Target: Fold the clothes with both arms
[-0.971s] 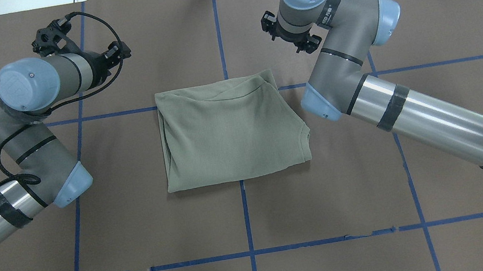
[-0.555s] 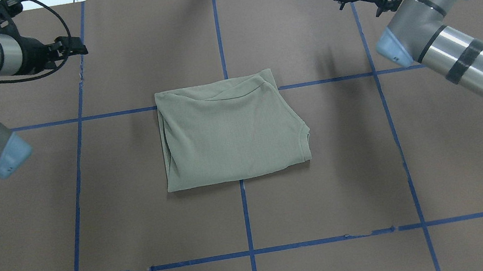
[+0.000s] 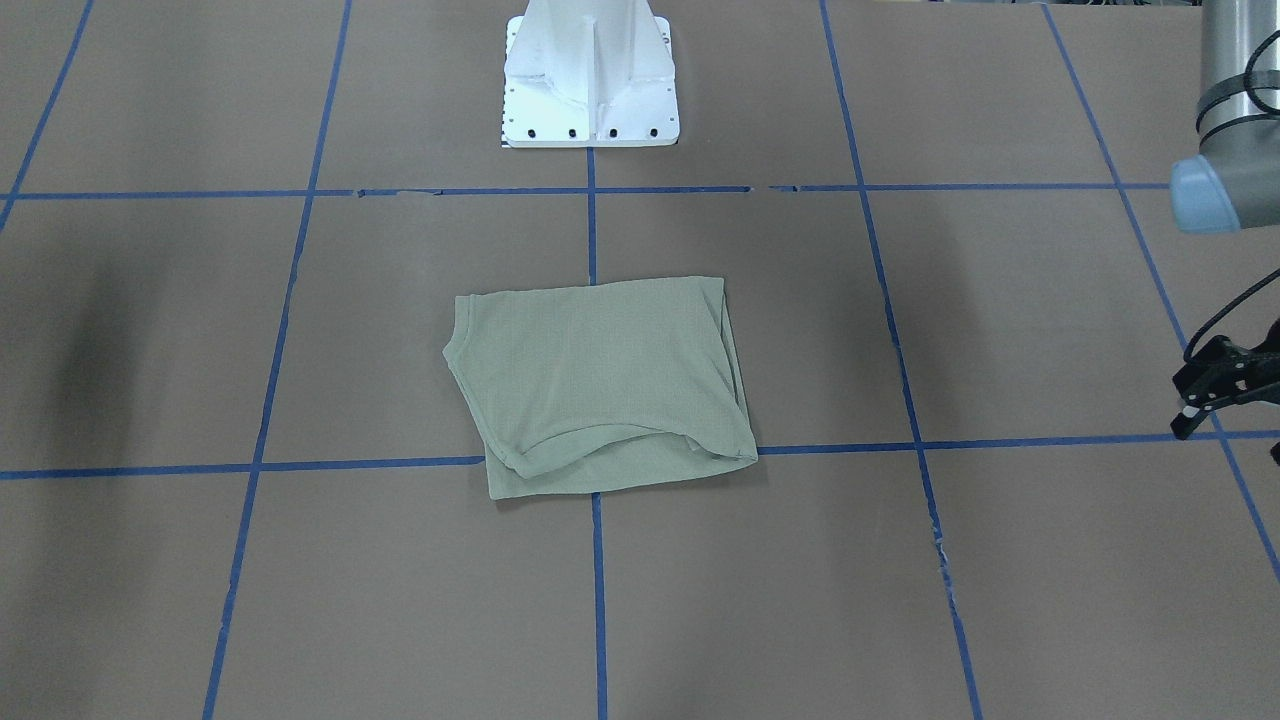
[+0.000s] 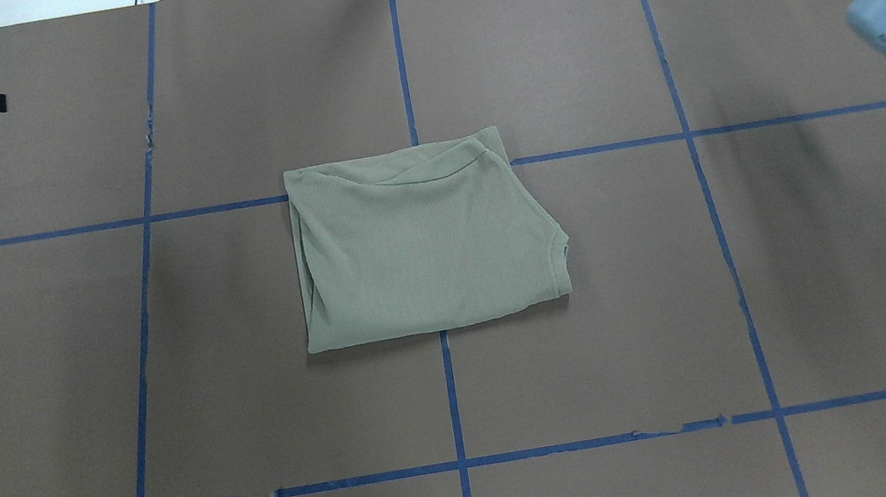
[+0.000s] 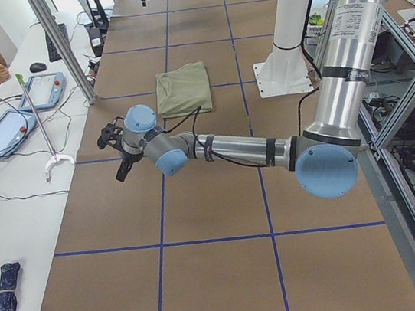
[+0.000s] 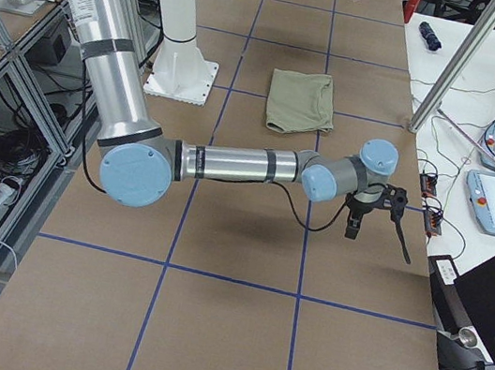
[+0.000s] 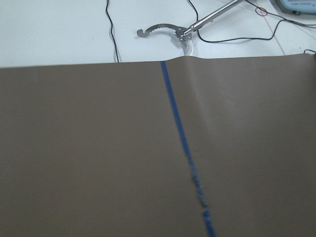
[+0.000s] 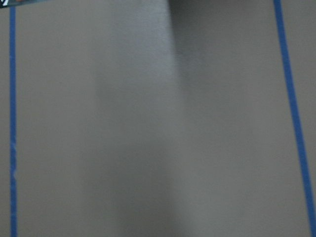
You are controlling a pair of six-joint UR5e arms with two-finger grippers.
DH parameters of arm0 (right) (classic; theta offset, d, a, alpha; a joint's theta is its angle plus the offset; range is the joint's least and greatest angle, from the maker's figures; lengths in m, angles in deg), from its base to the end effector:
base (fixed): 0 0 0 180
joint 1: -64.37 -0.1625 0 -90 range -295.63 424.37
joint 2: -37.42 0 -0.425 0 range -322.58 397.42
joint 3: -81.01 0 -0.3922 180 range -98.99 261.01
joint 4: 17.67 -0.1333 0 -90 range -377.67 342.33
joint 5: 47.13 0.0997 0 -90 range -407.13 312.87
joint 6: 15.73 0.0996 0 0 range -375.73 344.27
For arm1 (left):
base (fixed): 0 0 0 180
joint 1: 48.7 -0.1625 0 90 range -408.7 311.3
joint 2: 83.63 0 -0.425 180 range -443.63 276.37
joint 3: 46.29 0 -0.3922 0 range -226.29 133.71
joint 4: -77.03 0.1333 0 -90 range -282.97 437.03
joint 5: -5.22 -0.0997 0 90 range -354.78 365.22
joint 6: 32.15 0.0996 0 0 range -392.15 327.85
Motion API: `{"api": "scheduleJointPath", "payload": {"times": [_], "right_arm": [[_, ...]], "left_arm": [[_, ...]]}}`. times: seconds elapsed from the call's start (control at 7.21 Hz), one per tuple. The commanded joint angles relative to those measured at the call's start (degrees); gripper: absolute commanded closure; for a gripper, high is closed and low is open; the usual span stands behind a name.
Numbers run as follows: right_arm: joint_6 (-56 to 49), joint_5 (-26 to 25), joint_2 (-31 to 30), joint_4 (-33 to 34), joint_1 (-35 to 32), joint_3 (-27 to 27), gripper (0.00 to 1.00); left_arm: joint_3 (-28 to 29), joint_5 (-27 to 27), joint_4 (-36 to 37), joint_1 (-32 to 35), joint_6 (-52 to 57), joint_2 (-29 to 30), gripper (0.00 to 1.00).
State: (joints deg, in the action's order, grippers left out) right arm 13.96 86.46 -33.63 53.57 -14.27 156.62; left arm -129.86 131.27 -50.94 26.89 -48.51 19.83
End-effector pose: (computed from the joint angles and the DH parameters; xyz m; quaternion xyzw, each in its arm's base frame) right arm -0.0645 -0.6491 0.5601 0.0483 -0.4063 0.0708 0.9097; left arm 0.0809 -0.6148 0.5143 0.2750 0.3722 0.1034 0.8804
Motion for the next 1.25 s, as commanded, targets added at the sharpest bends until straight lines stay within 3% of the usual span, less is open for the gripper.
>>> {"api": "scheduleJointPath", "payload": {"times": [0.0,0.14,0.42,0.69,1.11], "right_arm": [[-15.31,2.81,-6.54,0.47,-3.28,0.50,0.00],[-19.01,4.03,-7.26,4.57,-3.37,2.24,0.00],[-27.18,3.00,-8.06,17.55,-3.28,9.26,0.00],[-30.12,-0.33,-8.23,27.68,-2.32,16.54,0.00],[-30.04,-0.61,-10.96,29.92,-2.58,21.41,0.00]], "left_arm": [[-1.49,5.41,16.53,6.91,16.50,-0.80,0.01],[-3.85,6.92,23.66,7.38,16.62,-0.80,0.01],[-5.37,7.10,28.20,7.91,16.62,-2.11,0.01],[-6.41,12.87,31.47,10.18,16.88,-4.21,0.01],[-12.65,8.80,30.95,10.19,16.79,-7.91,0.01]]}}
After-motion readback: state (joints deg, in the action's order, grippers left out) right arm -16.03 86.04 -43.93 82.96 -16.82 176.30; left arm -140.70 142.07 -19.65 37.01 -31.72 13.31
